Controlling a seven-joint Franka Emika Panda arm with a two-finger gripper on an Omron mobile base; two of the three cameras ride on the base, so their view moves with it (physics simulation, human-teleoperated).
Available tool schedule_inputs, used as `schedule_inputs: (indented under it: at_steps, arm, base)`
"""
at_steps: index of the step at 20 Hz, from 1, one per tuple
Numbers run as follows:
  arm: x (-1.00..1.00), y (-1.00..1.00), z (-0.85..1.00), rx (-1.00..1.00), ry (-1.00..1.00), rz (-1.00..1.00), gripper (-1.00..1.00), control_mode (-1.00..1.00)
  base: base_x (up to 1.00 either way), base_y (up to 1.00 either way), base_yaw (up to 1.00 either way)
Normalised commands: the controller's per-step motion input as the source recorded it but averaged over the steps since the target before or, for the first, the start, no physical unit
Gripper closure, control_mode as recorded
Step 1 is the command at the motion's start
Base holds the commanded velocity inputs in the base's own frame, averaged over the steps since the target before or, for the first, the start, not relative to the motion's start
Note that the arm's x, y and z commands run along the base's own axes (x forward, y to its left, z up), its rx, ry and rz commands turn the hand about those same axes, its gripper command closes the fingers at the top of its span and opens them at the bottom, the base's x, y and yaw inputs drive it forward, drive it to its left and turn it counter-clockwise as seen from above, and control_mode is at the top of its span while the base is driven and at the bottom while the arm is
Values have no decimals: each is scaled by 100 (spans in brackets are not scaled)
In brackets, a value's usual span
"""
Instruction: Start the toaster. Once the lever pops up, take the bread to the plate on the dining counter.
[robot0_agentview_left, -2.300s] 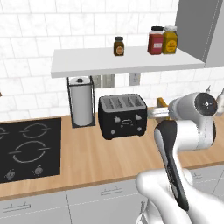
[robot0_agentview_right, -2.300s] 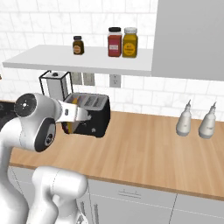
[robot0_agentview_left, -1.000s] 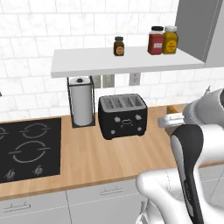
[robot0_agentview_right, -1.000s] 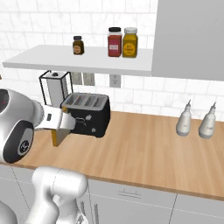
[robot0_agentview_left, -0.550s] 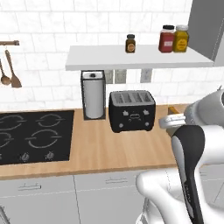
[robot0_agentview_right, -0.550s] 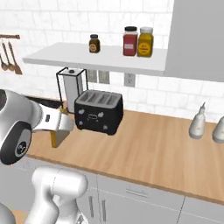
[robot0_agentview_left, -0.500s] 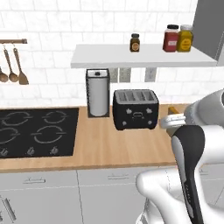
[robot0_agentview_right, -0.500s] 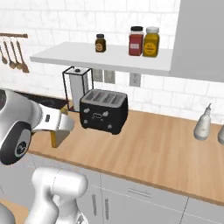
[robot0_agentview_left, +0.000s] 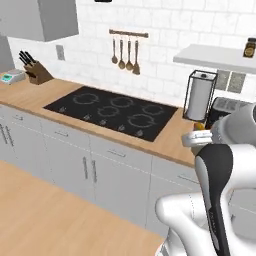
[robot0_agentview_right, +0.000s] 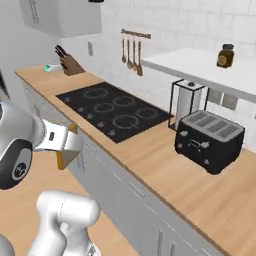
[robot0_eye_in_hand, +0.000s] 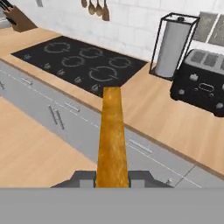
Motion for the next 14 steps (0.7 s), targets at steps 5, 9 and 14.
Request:
schedule_inputs:
  at_steps: [5,9,14]
  arm:
    - [0,0,0,0,0,0,100,100]
    - [0,0,0,0,0,0,100,100]
    - [0,0,0,0,0,0,100,100]
  base:
    - [-16,0,99]
    - [-7,0,100]
    - [-9,0,100]
